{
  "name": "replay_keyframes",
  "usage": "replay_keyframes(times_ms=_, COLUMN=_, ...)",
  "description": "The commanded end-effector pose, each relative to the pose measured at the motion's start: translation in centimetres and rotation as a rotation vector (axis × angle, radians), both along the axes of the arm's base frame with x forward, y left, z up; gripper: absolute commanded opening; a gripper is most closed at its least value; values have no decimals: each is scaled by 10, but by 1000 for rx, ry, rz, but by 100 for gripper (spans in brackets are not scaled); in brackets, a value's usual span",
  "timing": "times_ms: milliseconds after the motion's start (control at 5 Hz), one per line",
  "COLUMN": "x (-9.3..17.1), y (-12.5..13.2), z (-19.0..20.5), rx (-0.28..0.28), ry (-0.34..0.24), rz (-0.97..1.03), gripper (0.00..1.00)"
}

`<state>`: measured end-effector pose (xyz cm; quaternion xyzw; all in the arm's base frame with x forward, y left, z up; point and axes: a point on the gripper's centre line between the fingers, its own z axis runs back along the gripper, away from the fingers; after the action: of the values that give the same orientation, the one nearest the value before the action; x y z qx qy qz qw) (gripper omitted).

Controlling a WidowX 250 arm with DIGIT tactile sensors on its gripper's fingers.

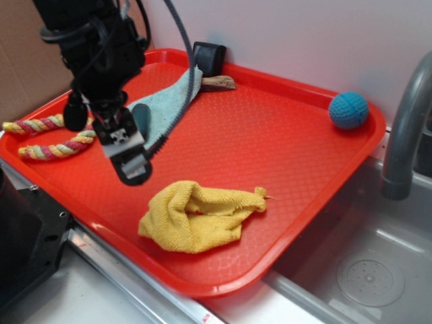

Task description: Grab the yellow cloth.

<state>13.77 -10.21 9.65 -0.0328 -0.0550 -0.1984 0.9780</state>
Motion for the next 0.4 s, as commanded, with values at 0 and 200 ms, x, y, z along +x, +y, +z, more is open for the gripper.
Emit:
replay_keyframes(times_ms=0, x=4, y=-27, z=-25, rx=-37, ry=-7, rz=-197, gripper=100)
replay_keyframes(times_ms=200, x=12, y=-33, z=-53, rx=40, ry=-33, rz=-239, gripper=100)
